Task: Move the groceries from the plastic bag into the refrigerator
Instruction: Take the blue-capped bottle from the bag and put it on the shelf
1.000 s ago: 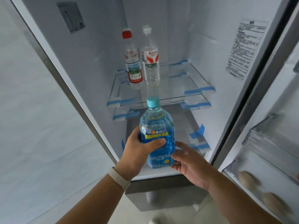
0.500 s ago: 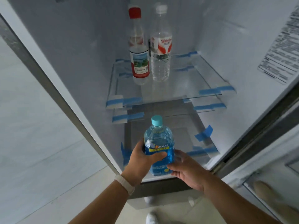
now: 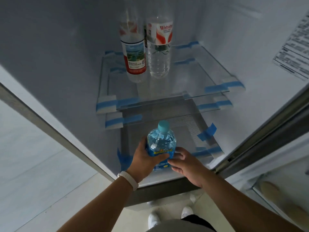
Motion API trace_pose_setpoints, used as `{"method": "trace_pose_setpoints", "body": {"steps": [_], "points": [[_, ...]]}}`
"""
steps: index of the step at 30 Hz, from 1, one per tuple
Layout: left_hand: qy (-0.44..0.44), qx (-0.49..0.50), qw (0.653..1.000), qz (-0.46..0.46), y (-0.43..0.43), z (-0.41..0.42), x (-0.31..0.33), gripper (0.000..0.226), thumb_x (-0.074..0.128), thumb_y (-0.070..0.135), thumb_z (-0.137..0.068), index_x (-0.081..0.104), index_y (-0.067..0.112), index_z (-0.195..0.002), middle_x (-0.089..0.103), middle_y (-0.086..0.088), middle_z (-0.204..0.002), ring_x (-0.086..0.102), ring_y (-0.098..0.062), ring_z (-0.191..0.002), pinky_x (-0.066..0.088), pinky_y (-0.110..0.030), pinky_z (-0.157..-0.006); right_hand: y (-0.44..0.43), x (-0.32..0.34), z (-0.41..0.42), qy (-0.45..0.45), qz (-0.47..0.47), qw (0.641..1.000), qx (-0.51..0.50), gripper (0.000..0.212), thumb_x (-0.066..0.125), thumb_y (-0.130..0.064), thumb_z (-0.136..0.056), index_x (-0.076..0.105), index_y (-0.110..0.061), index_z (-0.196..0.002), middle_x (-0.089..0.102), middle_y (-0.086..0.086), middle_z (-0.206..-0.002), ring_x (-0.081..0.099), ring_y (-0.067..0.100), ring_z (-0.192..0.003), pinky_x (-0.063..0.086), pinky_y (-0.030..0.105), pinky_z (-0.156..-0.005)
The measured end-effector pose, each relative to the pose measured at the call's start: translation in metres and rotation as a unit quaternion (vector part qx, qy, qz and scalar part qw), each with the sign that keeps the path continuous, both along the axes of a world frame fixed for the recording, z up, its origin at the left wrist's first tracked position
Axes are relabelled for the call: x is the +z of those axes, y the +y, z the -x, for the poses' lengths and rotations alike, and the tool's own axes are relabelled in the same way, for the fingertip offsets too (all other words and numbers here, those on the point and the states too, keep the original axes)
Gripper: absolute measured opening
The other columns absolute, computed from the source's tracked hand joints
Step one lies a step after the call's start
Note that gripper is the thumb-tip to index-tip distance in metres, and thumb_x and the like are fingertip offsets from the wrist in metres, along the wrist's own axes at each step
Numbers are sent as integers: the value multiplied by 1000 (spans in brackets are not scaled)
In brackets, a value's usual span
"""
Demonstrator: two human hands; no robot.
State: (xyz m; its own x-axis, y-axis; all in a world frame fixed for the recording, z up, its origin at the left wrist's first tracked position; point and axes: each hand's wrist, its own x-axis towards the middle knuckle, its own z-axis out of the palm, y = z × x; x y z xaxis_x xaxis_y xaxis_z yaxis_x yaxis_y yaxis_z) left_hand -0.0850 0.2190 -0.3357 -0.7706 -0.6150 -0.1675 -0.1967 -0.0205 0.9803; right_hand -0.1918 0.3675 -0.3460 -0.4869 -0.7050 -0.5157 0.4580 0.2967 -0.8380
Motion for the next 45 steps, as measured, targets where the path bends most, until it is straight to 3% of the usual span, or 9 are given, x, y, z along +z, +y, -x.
{"method": "trace_pose_setpoints", "body": {"steps": [10, 16, 22, 28, 31, 35, 38, 41, 45], "points": [[7, 4, 998, 55, 3, 16, -14, 70, 90, 0, -63, 50, 31, -111, 66, 9, -110, 65, 6, -96, 51, -12, -79, -9, 4, 12, 40, -3, 999, -12, 43, 73, -11, -86, 54, -23, -122, 65, 1, -122, 61, 16, -116, 49, 37, -99], [3, -12, 999, 42, -4, 22, -22, 78, 91, 3, -63, 48, 21, -126, 65, 7, -117, 65, 6, -100, 52, -13, -79, -5, 21, 20, 71, 24, 997, -28, 38, 68, -8, -88, 55, -29, -116, 64, 1, -122, 63, 14, -112, 51, 39, -99], [-4, -29, 998, 58, -13, 30, -28, 81, 92, 3, -62, 49, 16, -130, 64, 3, -120, 64, 1, -103, 52, -15, -84, -7, 45, 29, 262, 22, 965, 3, 56, 75, -33, -76, 53, -27, -127, 64, -10, -122, 62, 4, -111, 51, 31, -95], [8, -87, 994, 66, -18, 38, -27, 79, 89, -4, -64, 49, 10, -130, 64, -9, -121, 67, -10, -104, 54, -20, -83, -11, 51, 36, 358, -2, 933, -23, 32, 72, -28, -87, 56, -32, -113, 66, -8, -113, 65, 7, -104, 58, 38, -87], [27, -109, 990, 82, -15, 39, -23, 73, 89, -2, -64, 52, 19, -124, 66, -4, -115, 68, -8, -103, 55, -22, -82, -10, 47, 37, 377, -26, 925, -32, 28, 71, -35, -86, 58, -26, -109, 69, -7, -103, 69, 8, -92, 60, 39, -79], [44, -145, 984, 93, -13, 39, -20, 75, 91, 9, -65, 53, 28, -127, 66, -2, -120, 67, -20, -109, 58, -39, -90, -9, 48, 37, 405, -65, 912, -31, 26, 70, -40, -87, 58, -23, -102, 66, -6, -92, 68, 6, -83, 57, 24, -64], [39, -151, 982, 108, -10, 39, -17, 85, 93, 24, -62, 44, 51, -126, 58, 9, -128, 63, -11, -116, 54, -33, -96, -1, 47, 38, 393, -59, 917, -43, 23, 70, -36, -88, 58, -19, -99, 66, -6, -88, 68, 8, -83, 53, 19, -60], [4, -129, 983, 129, -14, 35, -27, 83, 91, 51, -53, 41, 71, -116, 55, 13, -126, 59, -10, -118, 51, -34, -100, 8, 42, 39, 369, -50, 926, -68, 20, 71, -35, -87, 60, -20, -94, 68, -4, -85, 70, 13, -83, 60, 36, -68], [-67, -75, 985, 139, -27, 25, -51, 74, 93, 39, -61, 47, 46, -119, 52, 0, -129, 54, -20, -121, 48, -40, -103, 19, 28, 42, 280, -28, 952, -120, 22, 72, -47, -78, 62, -28, -85, 70, 6, -91, 71, 23, -89, 59, 55, -78]]}}
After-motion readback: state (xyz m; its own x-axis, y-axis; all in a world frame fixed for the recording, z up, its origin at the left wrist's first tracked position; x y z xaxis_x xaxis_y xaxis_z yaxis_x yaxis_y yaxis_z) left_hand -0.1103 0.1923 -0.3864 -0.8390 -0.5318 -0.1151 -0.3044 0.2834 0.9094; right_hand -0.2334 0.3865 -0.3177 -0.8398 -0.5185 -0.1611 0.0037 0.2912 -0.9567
